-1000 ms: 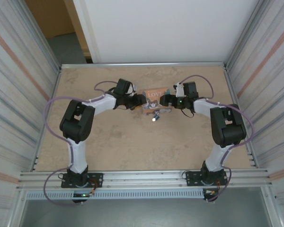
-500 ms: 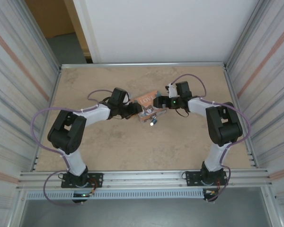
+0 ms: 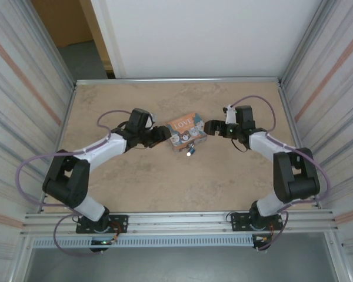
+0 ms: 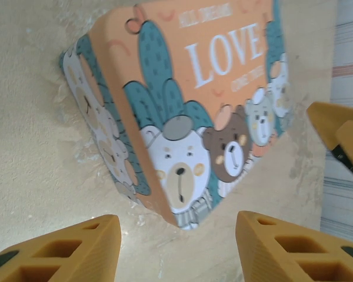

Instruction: Unlock the padlock with the key

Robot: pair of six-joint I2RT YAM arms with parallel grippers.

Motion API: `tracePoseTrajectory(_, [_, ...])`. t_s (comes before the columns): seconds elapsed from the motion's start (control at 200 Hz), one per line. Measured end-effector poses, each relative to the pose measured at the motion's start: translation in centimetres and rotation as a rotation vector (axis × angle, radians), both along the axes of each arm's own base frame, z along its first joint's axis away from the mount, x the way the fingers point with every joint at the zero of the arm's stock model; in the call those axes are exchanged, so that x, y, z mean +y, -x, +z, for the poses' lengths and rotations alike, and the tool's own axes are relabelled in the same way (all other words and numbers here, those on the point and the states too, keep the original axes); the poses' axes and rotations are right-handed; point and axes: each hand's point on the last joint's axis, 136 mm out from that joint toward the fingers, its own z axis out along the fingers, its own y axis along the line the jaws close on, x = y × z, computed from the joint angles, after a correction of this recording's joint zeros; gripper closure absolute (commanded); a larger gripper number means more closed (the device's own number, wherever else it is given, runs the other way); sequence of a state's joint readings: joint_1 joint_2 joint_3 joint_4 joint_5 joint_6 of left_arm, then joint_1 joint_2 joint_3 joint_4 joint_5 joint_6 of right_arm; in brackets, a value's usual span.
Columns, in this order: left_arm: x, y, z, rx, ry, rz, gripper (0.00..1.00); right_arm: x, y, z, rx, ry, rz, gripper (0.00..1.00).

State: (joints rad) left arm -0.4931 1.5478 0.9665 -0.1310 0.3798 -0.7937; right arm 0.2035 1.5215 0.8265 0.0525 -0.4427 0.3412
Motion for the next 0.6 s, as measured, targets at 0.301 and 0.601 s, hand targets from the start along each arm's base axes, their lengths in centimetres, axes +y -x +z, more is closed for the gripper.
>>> tracePoseTrajectory(0.301, [-2.0, 0.9, 1.9, -0.037, -0.007, -0.075, 0.58, 1.6, 5.1, -0.1, 0.034, -0.128, 0.007, 0.16])
tracePoseTrajectory(0.601, [-6.5, -1.6, 2.7, -0.059, 0.015, -0.160, 0.66, 5.5, 7.2, -0.4, 0.029, -0.199, 0.123, 0.13])
